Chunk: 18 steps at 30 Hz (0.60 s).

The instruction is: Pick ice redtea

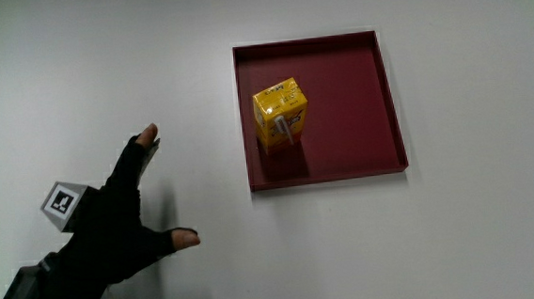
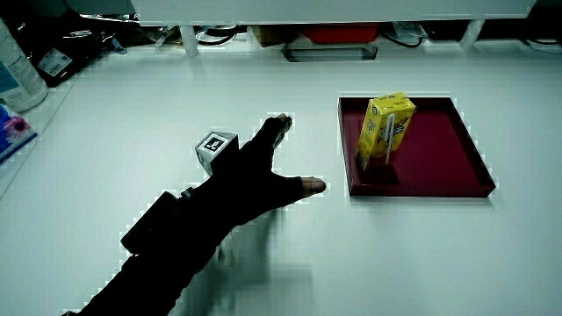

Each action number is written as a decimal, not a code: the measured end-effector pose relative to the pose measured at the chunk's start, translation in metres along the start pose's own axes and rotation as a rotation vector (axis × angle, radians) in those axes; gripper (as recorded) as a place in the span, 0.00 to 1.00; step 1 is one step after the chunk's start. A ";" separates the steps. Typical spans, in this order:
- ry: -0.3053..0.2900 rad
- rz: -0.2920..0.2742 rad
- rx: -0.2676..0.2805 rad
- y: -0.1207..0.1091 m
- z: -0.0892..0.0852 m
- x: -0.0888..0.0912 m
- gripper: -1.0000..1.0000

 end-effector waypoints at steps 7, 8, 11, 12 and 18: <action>0.023 0.024 0.006 0.021 -0.008 0.000 0.50; 0.038 0.032 0.009 0.025 -0.008 -0.003 0.50; 0.003 0.032 0.013 0.036 -0.015 0.004 0.50; 0.034 0.024 0.011 0.040 -0.014 0.000 0.50; 0.009 0.119 0.034 0.062 -0.024 -0.009 0.50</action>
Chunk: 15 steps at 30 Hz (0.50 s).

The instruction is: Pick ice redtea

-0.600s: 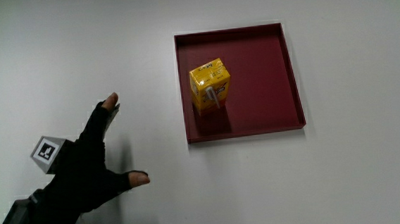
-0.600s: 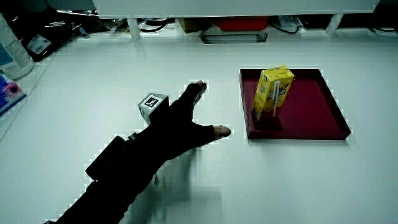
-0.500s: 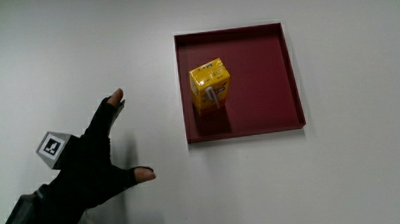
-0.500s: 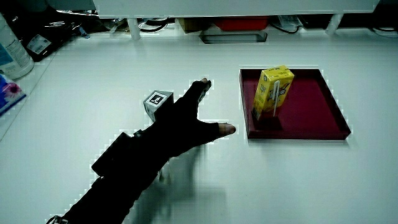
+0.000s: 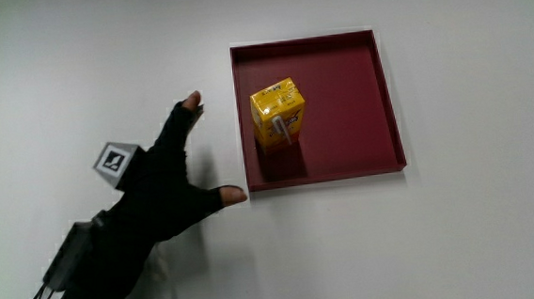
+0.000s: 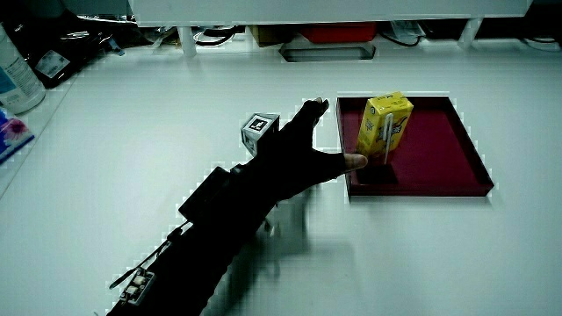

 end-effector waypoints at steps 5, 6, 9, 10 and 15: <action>-0.022 -0.005 -0.028 0.017 -0.015 0.005 0.50; -0.006 0.003 -0.028 0.021 -0.017 0.003 0.50; 0.008 -0.015 -0.037 0.030 -0.024 0.009 0.50; 0.015 -0.008 -0.032 0.033 -0.024 0.008 0.50; 0.016 -0.002 -0.036 0.046 -0.034 0.012 0.50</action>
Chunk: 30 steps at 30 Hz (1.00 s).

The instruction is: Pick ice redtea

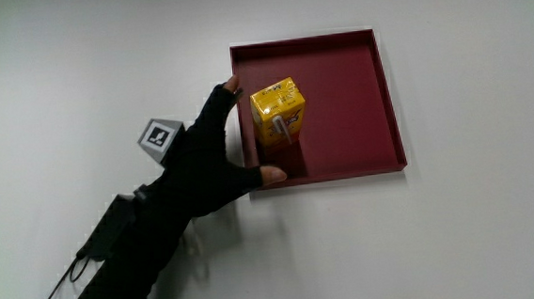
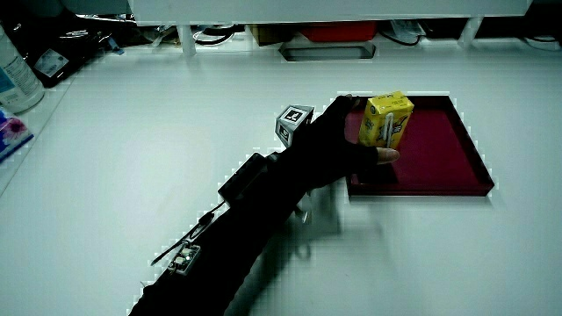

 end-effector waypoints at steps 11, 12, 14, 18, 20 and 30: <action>-0.018 -0.049 0.000 0.023 -0.011 0.003 0.50; -0.020 -0.055 0.002 0.024 -0.012 0.004 0.50; -0.009 -0.041 0.003 0.026 -0.012 0.004 0.50; -0.028 -0.068 0.004 0.026 -0.014 0.004 0.50; -0.026 -0.067 0.009 0.026 -0.014 0.004 0.50; -0.048 -0.137 0.128 0.022 -0.007 0.002 0.64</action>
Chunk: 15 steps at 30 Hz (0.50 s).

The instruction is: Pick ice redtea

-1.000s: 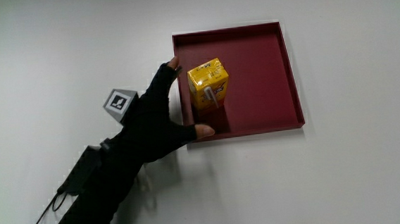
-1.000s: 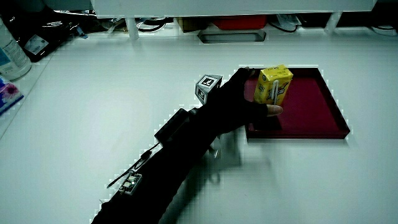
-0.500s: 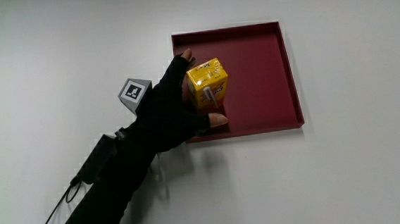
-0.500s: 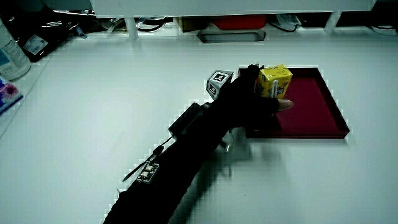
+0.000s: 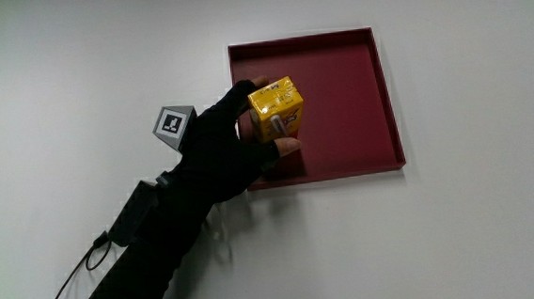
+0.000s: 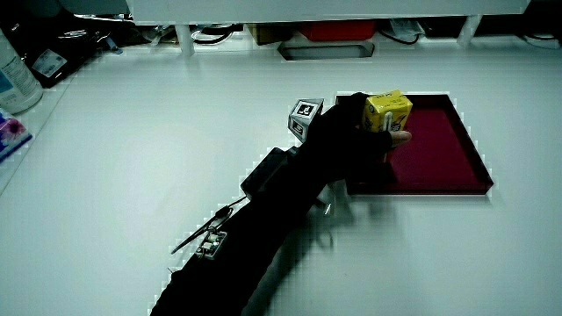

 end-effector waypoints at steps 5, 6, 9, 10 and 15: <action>-0.026 0.003 0.053 -0.001 0.006 -0.006 0.74; -0.038 0.001 0.059 -0.002 0.006 -0.005 0.76; -0.044 -0.005 0.073 -0.002 0.008 -0.009 0.82; -0.057 -0.003 0.075 -0.002 0.007 -0.008 0.84; -0.074 -0.008 0.080 -0.003 0.008 -0.012 0.94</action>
